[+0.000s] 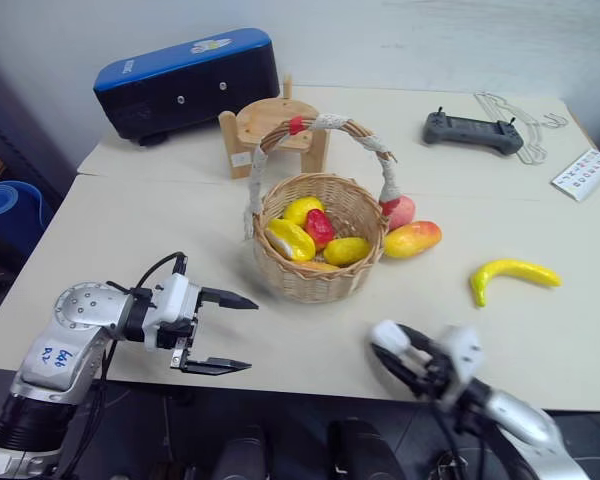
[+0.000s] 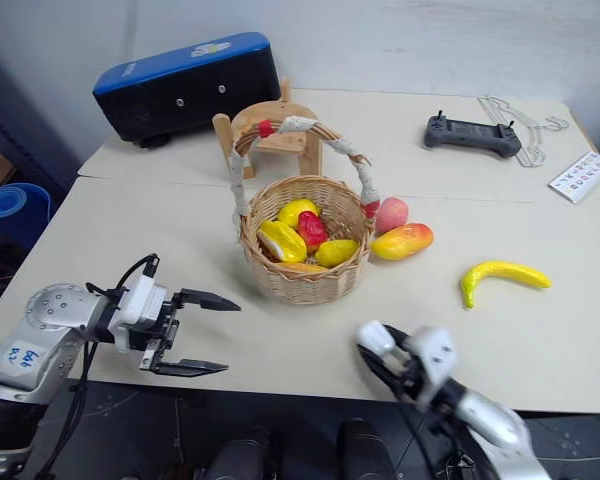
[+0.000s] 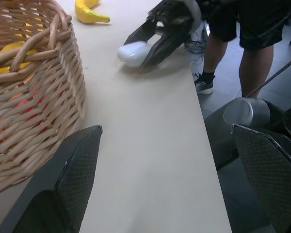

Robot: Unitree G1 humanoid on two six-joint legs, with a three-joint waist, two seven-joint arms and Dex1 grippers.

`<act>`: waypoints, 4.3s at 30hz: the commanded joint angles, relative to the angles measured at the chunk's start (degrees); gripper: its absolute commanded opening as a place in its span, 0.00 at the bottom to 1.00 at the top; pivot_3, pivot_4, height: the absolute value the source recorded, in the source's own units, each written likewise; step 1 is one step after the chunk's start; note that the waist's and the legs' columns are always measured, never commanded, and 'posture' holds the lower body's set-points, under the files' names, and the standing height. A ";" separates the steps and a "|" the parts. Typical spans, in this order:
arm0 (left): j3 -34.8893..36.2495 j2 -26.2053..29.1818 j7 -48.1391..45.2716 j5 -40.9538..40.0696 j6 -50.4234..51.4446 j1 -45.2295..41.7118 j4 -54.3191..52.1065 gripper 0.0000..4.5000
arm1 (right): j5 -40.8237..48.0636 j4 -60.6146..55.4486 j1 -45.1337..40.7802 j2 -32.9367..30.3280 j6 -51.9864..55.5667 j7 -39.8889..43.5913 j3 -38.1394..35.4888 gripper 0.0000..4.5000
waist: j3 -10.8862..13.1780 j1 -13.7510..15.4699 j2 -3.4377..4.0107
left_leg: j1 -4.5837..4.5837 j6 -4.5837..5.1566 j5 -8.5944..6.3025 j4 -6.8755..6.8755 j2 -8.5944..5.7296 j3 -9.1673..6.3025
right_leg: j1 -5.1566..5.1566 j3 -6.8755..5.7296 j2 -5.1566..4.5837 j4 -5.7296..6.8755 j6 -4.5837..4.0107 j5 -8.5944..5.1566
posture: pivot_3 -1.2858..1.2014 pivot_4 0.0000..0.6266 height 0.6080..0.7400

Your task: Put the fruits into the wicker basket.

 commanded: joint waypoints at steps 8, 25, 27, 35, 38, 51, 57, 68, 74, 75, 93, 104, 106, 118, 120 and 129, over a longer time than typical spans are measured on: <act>1.82 -5.19 5.67 -5.14 5.42 -3.78 -1.62 1.00 | 13.97 15.25 1.63 -4.20 -7.61 -0.71 -35.97 0.51 | -0.02 0.25 -0.03 | 0.09 0.00 0.01 0.02 0.02 0.05 | 0.12 0.07 0.00 -0.17 0.02 0.01 | 0.52 0.24 1.00; 6.85 -7.33 14.94 -13.17 14.66 -8.55 -8.66 1.00 | 1.91 68.60 -32.80 -19.48 -4.13 -5.95 -30.88 0.67 | -0.13 -0.58 0.33 | 0.05 -0.02 0.19 0.07 -0.01 0.26 | 0.01 0.27 0.09 -0.04 0.02 0.01 | 0.52 0.24 1.00; 7.30 -7.31 15.44 -13.37 14.95 -8.49 -8.88 1.00 | 2.02 67.90 -32.44 -19.45 -4.47 -5.49 -31.14 0.81 | -0.13 -0.49 0.33 | 0.05 -0.02 0.19 0.09 -0.01 0.24 | 0.04 0.25 0.09 -0.07 0.03 0.02 | 0.52 0.24 1.00; 10.94 -6.66 17.50 -13.62 15.34 -6.30 -8.16 1.00 | 5.51 49.50 -22.38 -17.76 -12.54 0.13 -36.52 0.99 | -0.14 -0.53 0.40 | 0.06 -0.02 0.19 0.05 0.00 0.24 | 0.05 0.27 0.12 -0.11 0.03 0.02 | 0.52 0.24 1.00; 12.29 -6.06 17.28 -12.75 14.70 -5.46 -6.48 1.00 | 8.90 35.73 -18.26 -17.98 -10.27 5.75 -34.55 0.99 | -0.15 -0.80 0.42 | 0.07 -0.04 0.20 0.02 0.01 0.25 | 0.05 0.32 0.15 -0.13 0.03 0.02 | 0.52 0.24 1.00; 13.17 -5.99 19.25 -12.69 15.94 -5.00 -6.31 1.00 | 12.39 13.70 -34.83 -30.48 22.91 7.58 -8.59 0.99 | -0.14 0.38 0.39 | -0.05 -0.03 0.17 0.04 0.02 -0.05 | -0.06 0.24 0.11 -0.06 0.04 0.02 | 0.52 0.24 1.00; 13.63 -6.20 20.07 -12.24 15.04 -4.18 -6.69 1.00 | -6.01 20.79 -46.17 -33.00 11.47 11.79 7.02 0.99 | -0.14 0.55 0.39 | -0.12 0.01 0.14 0.06 -0.02 0.04 | -0.08 0.27 0.09 -0.24 0.04 0.02 | 0.52 0.24 1.00; 13.23 -6.36 20.59 -12.75 15.07 -4.81 -6.87 1.00 | -29.04 39.91 -60.61 -27.44 -7.28 12.08 20.69 0.99 | -0.13 0.22 0.37 | -0.13 0.00 0.15 0.09 -0.02 0.08 | -0.14 0.20 0.09 -0.16 0.04 0.02 | 0.52 0.24 1.00; 12.95 -6.32 20.53 -12.87 15.32 -4.89 -6.91 1.00 | -33.49 49.65 -65.93 -22.73 -9.43 13.05 23.38 0.99 | -0.13 -0.61 0.37 | -0.13 -0.02 0.16 0.11 -0.02 0.05 | -0.14 0.14 0.08 -0.10 0.04 0.03 | 0.52 0.24 1.00; 12.86 -6.29 20.44 -12.89 15.37 -5.05 -6.81 1.00 | -33.94 51.22 -66.75 -21.96 -9.86 13.67 23.76 0.99 | -0.13 -0.68 0.37 | -0.13 -0.03 0.16 0.11 -0.02 0.06 | -0.14 0.14 0.08 -0.10 0.04 0.03 | 0.52 0.24 1.00; 15.65 -4.44 17.99 -12.79 14.37 -0.83 -7.01 1.00 | 12.14 9.20 -46.63 -31.07 11.39 35.53 0.50 0.59 | -0.08 -0.78 0.33 | -0.07 -0.05 0.15 0.03 0.08 -0.13 | -0.03 -0.05 0.06 -0.09 0.06 0.04 | 0.52 0.24 1.00; 15.99 -3.69 16.91 -12.59 14.16 -0.35 -5.44 1.00 | 24.30 -4.71 -59.23 -19.33 35.98 11.24 9.95 0.59 | -0.07 -0.73 0.30 | -0.07 -0.09 0.15 0.06 0.06 -0.12 | -0.07 -0.04 -0.05 -0.19 0.01 0.05 | 0.52 0.24 1.00; 16.39 -3.76 17.47 -12.51 14.10 -0.27 -5.34 1.00 | 19.19 -2.74 -62.04 -14.88 39.42 3.58 14.47 0.59 | -0.07 -0.74 0.31 | -0.07 -0.10 0.15 0.01 0.06 -0.13 | -0.12 -0.05 -0.05 -0.15 0.01 0.05 | 0.52 0.24 1.00; 17.69 -3.94 18.80 -12.99 14.26 2.50 -7.49 1.00 | 12.41 -3.94 -60.68 -8.24 40.99 -5.42 13.80 0.99 | -0.07 -0.67 0.30 | -0.29 -0.03 0.10 0.00 0.00 -0.15 | -0.25 -0.10 -0.10 -0.18 0.05 0.07 | 0.52 0.24 1.00; 17.47 -4.04 18.89 -12.98 14.14 2.18 -7.51 1.00 | 13.69 -4.56 -59.54 -9.70 39.06 -1.66 12.43 0.99 | -0.07 -0.67 0.30 | -0.28 -0.03 0.10 0.00 0.00 -0.15 | -0.25 -0.10 -0.09 -0.17 0.05 0.07 | 0.52 0.24 1.00; 17.42 -4.96 21.34 -14.36 14.64 -1.76 -8.98 1.00 | 26.51 -9.53 -36.87 -18.56 31.90 17.77 -6.98 0.99 | -0.05 -0.19 0.26 | -0.24 0.06 0.04 -0.03 0.01 -0.22 | -0.04 -0.13 -0.08 -0.26 0.16 0.13 | 0.52 0.24 1.00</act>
